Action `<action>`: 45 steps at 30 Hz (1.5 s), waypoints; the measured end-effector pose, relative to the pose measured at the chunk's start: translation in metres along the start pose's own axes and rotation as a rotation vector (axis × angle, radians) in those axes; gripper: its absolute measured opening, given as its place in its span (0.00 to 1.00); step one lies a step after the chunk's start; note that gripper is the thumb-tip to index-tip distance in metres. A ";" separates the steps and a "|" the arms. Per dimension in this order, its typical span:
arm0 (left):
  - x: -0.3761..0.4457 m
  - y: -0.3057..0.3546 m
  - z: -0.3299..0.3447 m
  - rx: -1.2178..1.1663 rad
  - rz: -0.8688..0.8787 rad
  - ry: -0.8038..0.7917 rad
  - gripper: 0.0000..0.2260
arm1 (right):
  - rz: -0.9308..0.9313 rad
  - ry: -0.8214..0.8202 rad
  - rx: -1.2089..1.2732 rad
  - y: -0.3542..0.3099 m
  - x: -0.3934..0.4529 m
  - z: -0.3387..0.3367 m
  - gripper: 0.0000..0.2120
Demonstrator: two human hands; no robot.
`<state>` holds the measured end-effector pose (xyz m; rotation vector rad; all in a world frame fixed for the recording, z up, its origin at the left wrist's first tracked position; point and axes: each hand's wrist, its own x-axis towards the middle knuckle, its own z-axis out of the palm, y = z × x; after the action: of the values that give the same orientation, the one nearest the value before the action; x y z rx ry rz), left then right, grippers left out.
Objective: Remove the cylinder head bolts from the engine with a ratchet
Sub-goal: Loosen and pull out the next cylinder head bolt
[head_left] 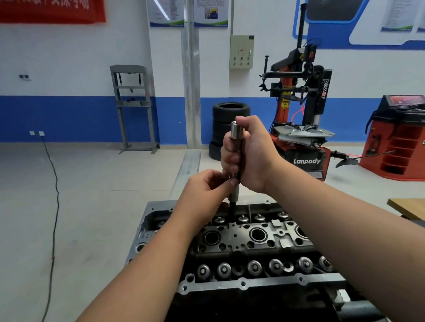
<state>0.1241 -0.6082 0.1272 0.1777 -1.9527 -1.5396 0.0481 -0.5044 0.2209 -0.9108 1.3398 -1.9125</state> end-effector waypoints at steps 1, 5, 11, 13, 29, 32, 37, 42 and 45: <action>0.000 0.001 0.000 -0.010 -0.007 -0.001 0.09 | 0.014 -0.021 -0.004 -0.001 0.000 -0.001 0.23; 0.000 0.003 0.000 -0.004 -0.068 -0.080 0.16 | 0.046 -0.144 0.002 -0.006 -0.002 -0.005 0.21; -0.003 0.009 -0.001 0.149 -0.024 -0.124 0.13 | 0.090 -0.177 -0.020 -0.017 0.000 -0.002 0.14; -0.005 0.011 -0.002 0.236 -0.010 -0.100 0.12 | 0.064 -0.127 -0.063 -0.018 0.002 0.004 0.12; -0.008 0.011 -0.001 0.250 -0.003 -0.170 0.14 | -0.007 -0.141 -0.090 -0.008 0.004 0.007 0.19; -0.006 0.008 -0.001 0.231 -0.015 -0.186 0.13 | 0.009 -0.202 -0.086 -0.008 0.004 0.002 0.18; -0.008 0.009 -0.002 0.110 -0.065 -0.258 0.12 | 0.075 -0.336 -0.058 -0.010 0.002 0.002 0.15; -0.014 0.014 0.001 0.206 -0.022 -0.217 0.08 | -0.032 0.091 -0.122 0.002 -0.007 0.015 0.15; -0.016 0.018 0.002 0.290 -0.006 -0.208 0.10 | -0.144 0.337 -0.246 0.014 -0.013 0.027 0.16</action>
<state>0.1404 -0.5932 0.1369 0.1495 -2.3382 -1.3151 0.0792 -0.5123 0.2123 -0.8442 1.7808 -2.1124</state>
